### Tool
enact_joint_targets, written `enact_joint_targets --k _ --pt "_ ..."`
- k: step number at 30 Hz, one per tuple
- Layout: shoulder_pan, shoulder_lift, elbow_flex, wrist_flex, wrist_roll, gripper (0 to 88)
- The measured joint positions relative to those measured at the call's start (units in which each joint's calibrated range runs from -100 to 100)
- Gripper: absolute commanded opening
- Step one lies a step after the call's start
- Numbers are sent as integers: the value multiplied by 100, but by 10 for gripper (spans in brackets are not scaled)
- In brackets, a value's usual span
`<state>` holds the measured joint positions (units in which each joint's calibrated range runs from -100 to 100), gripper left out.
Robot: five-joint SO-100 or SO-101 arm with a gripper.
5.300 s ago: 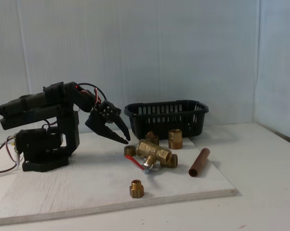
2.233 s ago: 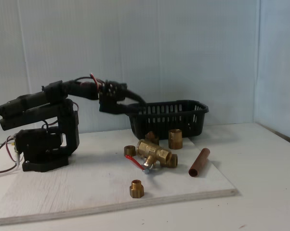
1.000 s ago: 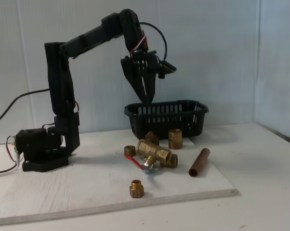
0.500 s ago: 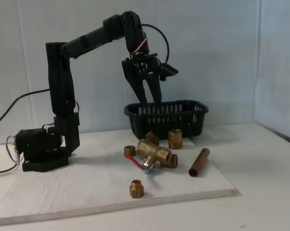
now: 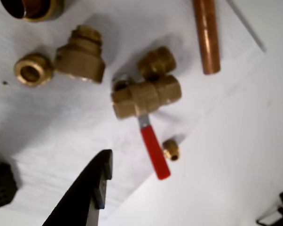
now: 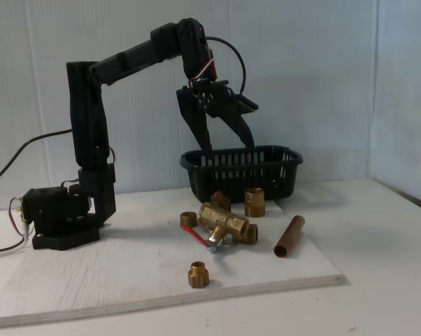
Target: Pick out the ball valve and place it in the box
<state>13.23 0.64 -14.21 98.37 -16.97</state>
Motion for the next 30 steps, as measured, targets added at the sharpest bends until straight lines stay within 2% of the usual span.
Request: enact_joint_targets --k 5,21,30 --pt "0 0 127 0 -52 516" --pt "0 76 1307 0 -15 516" --pt "333 1355 881 -138 57 516"
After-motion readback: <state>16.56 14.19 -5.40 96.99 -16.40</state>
